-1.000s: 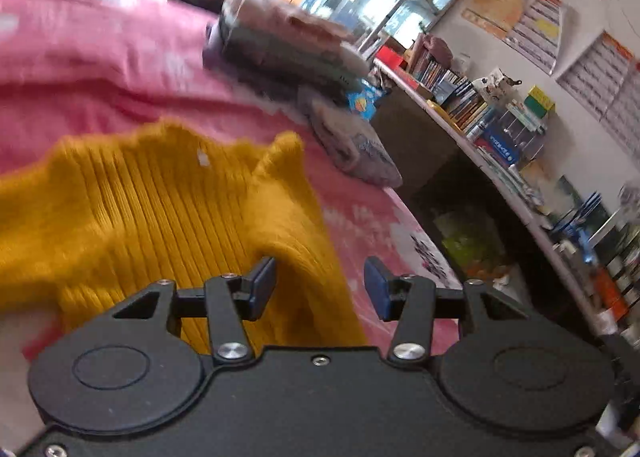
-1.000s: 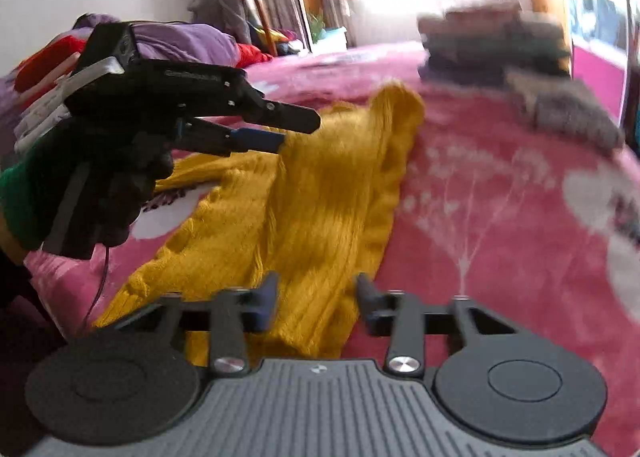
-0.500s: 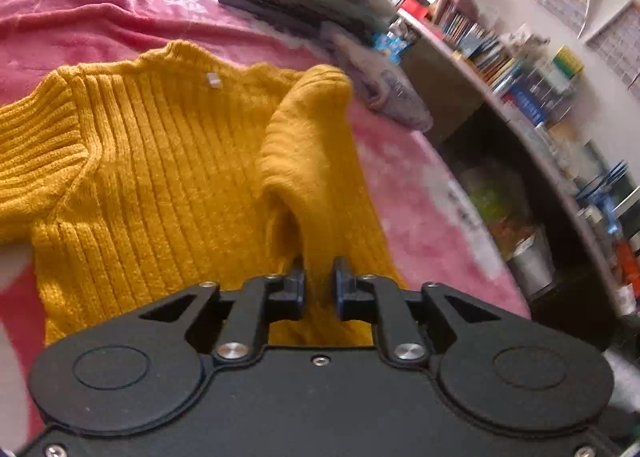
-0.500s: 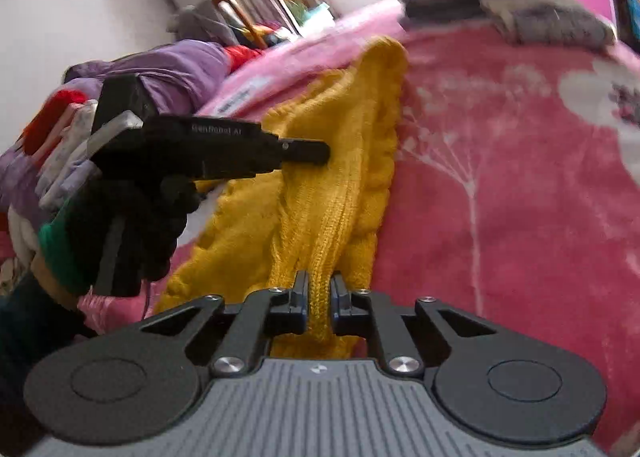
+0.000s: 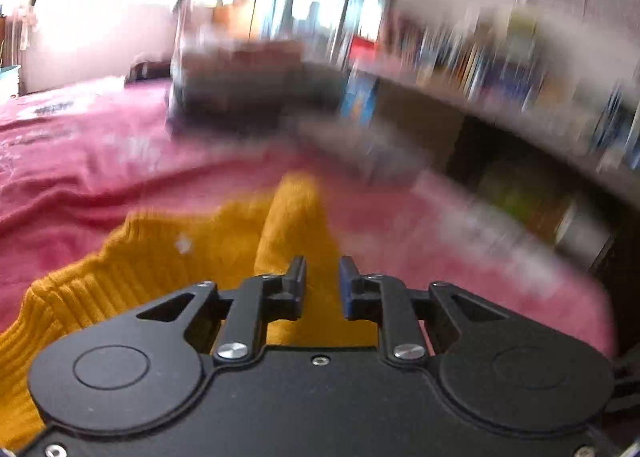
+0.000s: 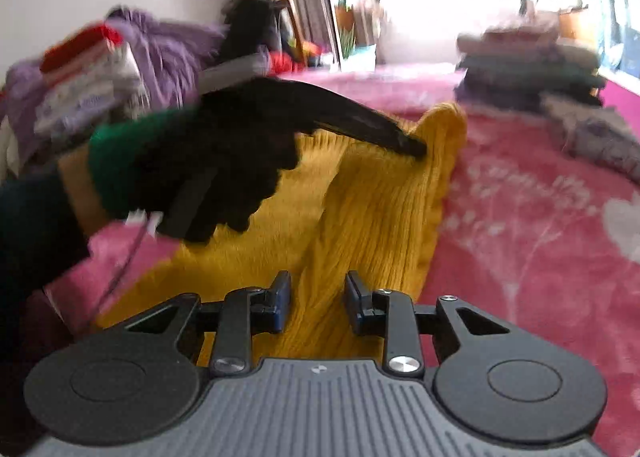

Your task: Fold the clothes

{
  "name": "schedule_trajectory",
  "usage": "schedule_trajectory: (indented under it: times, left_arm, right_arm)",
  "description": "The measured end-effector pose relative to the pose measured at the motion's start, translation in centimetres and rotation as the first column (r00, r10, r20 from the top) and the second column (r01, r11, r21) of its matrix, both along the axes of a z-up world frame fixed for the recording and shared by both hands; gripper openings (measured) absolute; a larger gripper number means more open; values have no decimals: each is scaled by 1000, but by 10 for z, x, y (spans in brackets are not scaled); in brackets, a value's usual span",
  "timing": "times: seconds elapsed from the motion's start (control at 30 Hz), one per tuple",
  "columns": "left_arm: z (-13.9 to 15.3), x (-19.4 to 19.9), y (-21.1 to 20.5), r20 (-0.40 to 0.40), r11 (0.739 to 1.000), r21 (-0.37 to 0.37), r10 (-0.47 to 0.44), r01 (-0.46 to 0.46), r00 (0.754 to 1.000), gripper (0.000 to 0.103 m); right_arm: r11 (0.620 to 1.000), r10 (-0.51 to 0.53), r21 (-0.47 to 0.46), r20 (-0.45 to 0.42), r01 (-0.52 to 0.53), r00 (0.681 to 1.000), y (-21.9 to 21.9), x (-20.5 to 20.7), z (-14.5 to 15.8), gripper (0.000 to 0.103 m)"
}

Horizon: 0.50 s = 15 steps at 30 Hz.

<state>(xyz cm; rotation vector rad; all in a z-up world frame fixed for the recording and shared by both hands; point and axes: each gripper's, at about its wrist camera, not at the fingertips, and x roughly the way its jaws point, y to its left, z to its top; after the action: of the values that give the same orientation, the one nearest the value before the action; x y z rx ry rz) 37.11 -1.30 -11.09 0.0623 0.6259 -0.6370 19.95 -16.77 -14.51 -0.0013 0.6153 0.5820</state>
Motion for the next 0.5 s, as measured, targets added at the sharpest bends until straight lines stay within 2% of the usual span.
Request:
schedule_trajectory:
  times: [0.1,0.17,0.23,0.33,0.43,0.47,0.5]
  left_arm:
    - [-7,21,-3,-45,1000,10,-10,10,999,15]
    - [5,27,3,-48,999,3,-51,51,998,15]
    - [17,29,4,3,997,-1,-81,81,997,15]
    - [27,36,-3,72,990,1,-137,138,988,15]
    - [15,48,-13,51,992,45,-117,115,992,16]
    - [5,56,-18,28,993,100,-70,67,997,17]
    - [-1,59,-18,22,992,117,-41,38,999,18]
  right_arm:
    - [999,1,33,-12,0,1000,0,3,0,31]
    - [999,9,54,-20,-8,1000,-1,3,2,31]
    - [997,14,70,-25,-13,1000,-3,5,1,32]
    - [997,34,77,-26,-31,999,0,6,1,42]
    - [997,59,45,-5,-59,998,7,7,0,49]
    - [997,68,34,3,-68,998,9,7,0,50]
    - [997,76,22,10,-77,997,12,7,0,50]
